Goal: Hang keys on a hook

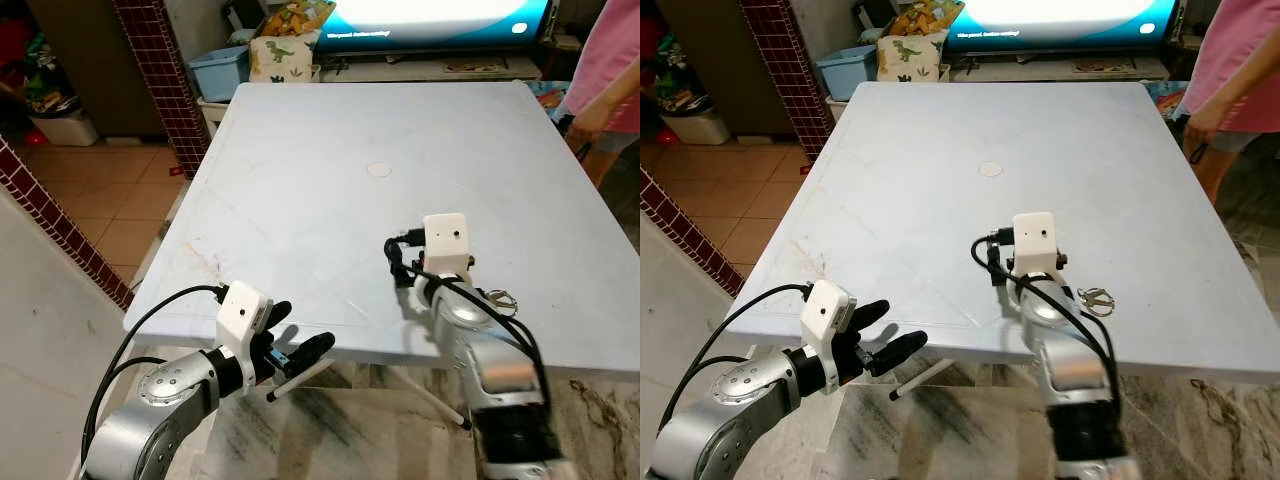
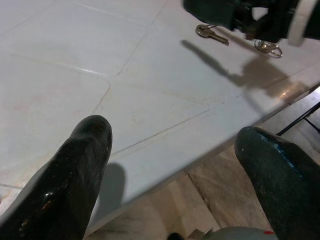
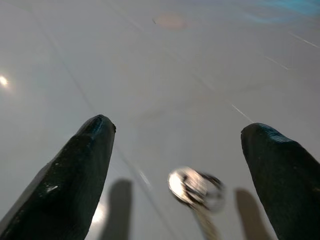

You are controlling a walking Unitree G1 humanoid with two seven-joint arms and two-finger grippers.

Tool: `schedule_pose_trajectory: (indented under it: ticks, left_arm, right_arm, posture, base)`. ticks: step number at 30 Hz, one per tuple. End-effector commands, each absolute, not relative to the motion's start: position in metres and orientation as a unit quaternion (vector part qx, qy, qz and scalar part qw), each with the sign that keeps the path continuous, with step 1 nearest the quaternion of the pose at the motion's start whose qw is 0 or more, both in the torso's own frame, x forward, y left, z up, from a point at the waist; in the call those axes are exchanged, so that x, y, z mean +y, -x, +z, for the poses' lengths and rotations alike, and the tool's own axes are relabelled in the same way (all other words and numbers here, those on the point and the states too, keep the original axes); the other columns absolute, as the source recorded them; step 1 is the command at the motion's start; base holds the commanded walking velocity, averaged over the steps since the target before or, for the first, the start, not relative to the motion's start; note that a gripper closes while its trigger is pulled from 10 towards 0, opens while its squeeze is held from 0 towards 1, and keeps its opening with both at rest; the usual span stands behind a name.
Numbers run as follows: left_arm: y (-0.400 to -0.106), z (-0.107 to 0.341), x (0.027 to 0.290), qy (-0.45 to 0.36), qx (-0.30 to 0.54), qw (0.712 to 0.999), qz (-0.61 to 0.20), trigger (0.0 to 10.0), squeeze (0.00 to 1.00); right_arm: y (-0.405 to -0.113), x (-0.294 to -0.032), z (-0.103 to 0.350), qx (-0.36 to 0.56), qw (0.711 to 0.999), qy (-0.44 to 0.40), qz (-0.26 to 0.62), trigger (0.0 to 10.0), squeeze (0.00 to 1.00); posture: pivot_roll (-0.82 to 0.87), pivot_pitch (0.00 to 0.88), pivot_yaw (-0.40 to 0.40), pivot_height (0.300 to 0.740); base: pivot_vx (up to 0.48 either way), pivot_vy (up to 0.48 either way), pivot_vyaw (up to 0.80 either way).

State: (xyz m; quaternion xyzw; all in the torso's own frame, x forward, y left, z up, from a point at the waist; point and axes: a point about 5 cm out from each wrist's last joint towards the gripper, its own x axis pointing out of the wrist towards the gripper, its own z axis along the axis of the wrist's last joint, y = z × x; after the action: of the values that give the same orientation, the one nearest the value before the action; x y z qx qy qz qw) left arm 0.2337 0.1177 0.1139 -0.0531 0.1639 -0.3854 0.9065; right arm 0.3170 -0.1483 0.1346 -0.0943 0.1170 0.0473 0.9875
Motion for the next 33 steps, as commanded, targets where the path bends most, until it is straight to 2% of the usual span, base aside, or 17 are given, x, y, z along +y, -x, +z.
schedule_pose_trajectory:
  ticks: [1,2,5,7,8,11,12,17,33]
  left_arm:
    - [-0.233,0.114,0.119,0.048,0.165,0.907,-0.384,10.0,0.00]
    - [-0.233,0.114,0.118,0.048,0.166,0.907,-0.385,10.0,0.00]
    - [-0.233,0.114,0.117,0.049,0.166,0.906,-0.386,10.0,0.00]
    - [-0.233,0.115,0.116,0.049,0.166,0.906,-0.387,10.0,0.00]
    - [-0.234,0.115,0.116,0.049,0.166,0.906,-0.387,10.0,0.00]
    - [-0.234,0.114,0.116,0.048,0.166,0.906,-0.387,10.0,0.00]
    - [-0.234,0.115,0.117,0.048,0.166,0.906,-0.387,10.0,0.00]
    - [-0.235,0.115,0.117,0.049,0.166,0.906,-0.386,10.0,0.00]
    - [-0.235,0.117,0.119,0.047,0.167,0.906,-0.385,10.0,0.00]
  right_arm:
    - [-0.314,-0.152,0.134,0.122,0.988,0.088,0.045,10.0,0.29]
    - [-0.310,-0.159,0.131,0.133,0.986,0.090,0.038,10.0,0.27]
    - [-0.307,-0.162,0.128,0.136,0.984,0.104,0.043,10.0,0.27]
    - [-0.304,-0.163,0.127,0.133,0.981,0.126,0.060,10.0,0.23]
    - [-0.302,-0.164,0.127,0.124,0.977,0.156,0.082,10.0,0.17]
    - [-0.301,-0.162,0.127,0.118,0.972,0.172,0.113,10.0,0.11]
    - [-0.300,-0.162,0.127,0.116,0.970,0.177,0.123,10.0,0.00]
    - [-0.302,-0.170,0.126,0.110,0.960,0.197,0.168,10.0,0.00]
    - [-0.311,-0.197,0.114,0.142,0.955,0.194,0.176,10.0,0.00]
  posture:
    - [0.01,0.089,0.067,0.740]
    - [0.01,0.089,0.067,0.740]
    - [0.01,0.089,0.067,0.740]
    - [0.01,0.089,0.067,0.740]
    - [0.01,0.088,0.069,0.740]
    - [0.01,0.088,0.069,0.740]
    - [0.01,0.088,0.069,0.740]
    - [0.00,0.090,0.073,0.740]
    - [0.02,0.096,0.076,0.740]
  base:
    - [0.000,0.000,0.00]
    - [0.000,0.000,0.00]
    - [0.000,0.000,0.00]
    - [0.000,0.000,0.00]
    - [0.000,0.000,0.00]
    - [0.000,0.000,0.00]
    - [0.000,0.000,0.00]
    - [0.000,0.000,0.00]
    - [0.000,0.000,0.00]
